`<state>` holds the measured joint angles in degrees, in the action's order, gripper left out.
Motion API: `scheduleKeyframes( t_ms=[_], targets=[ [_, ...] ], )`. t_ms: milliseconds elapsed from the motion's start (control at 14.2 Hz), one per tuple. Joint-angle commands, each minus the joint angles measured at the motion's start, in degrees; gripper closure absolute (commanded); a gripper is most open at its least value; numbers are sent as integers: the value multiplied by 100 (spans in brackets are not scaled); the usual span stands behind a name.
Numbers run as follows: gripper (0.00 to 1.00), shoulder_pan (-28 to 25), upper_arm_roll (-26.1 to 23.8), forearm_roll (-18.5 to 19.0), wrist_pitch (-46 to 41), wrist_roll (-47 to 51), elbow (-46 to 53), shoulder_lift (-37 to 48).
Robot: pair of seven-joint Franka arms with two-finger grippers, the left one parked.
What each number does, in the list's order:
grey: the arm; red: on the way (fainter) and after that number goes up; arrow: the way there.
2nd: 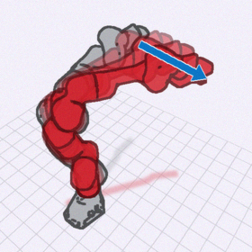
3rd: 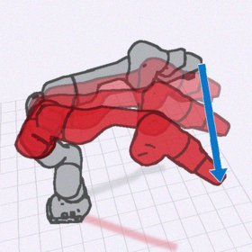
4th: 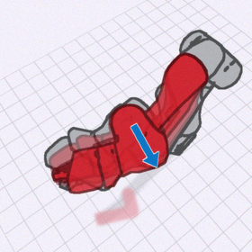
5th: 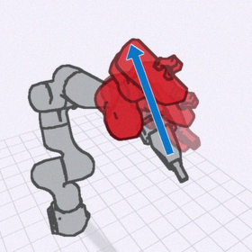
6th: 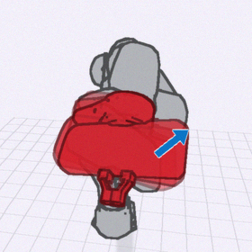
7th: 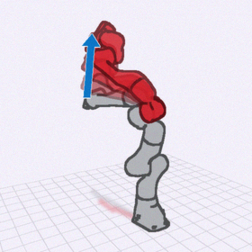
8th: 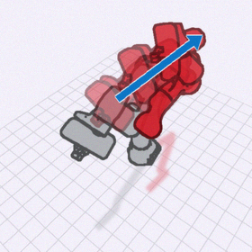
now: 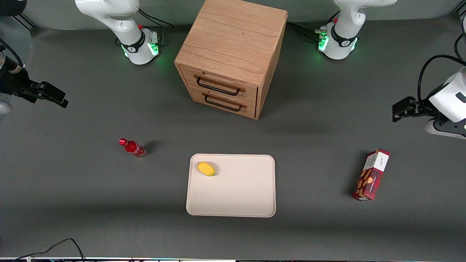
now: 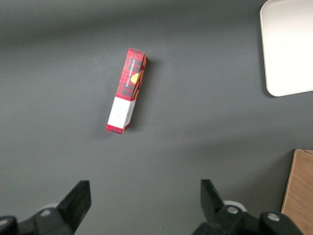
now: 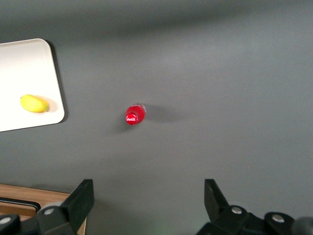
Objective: Place coke bottle on tray
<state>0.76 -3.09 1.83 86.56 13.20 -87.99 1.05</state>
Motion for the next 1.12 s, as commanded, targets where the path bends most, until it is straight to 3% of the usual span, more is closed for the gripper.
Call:
scheduleKeyframes(
  t_ms=[0, 633, 844, 1055],
  targets=[
    [0, -76, 89, -208, -175, -99, 230, -97],
    [0, -119, 72, -385, -492, -160, 256, -411],
    [0, -49, 71, -420, 24, -570, -242, -387],
    [0, -40, 28, -420, 1131, -933, -1279, -264]
  ],
)
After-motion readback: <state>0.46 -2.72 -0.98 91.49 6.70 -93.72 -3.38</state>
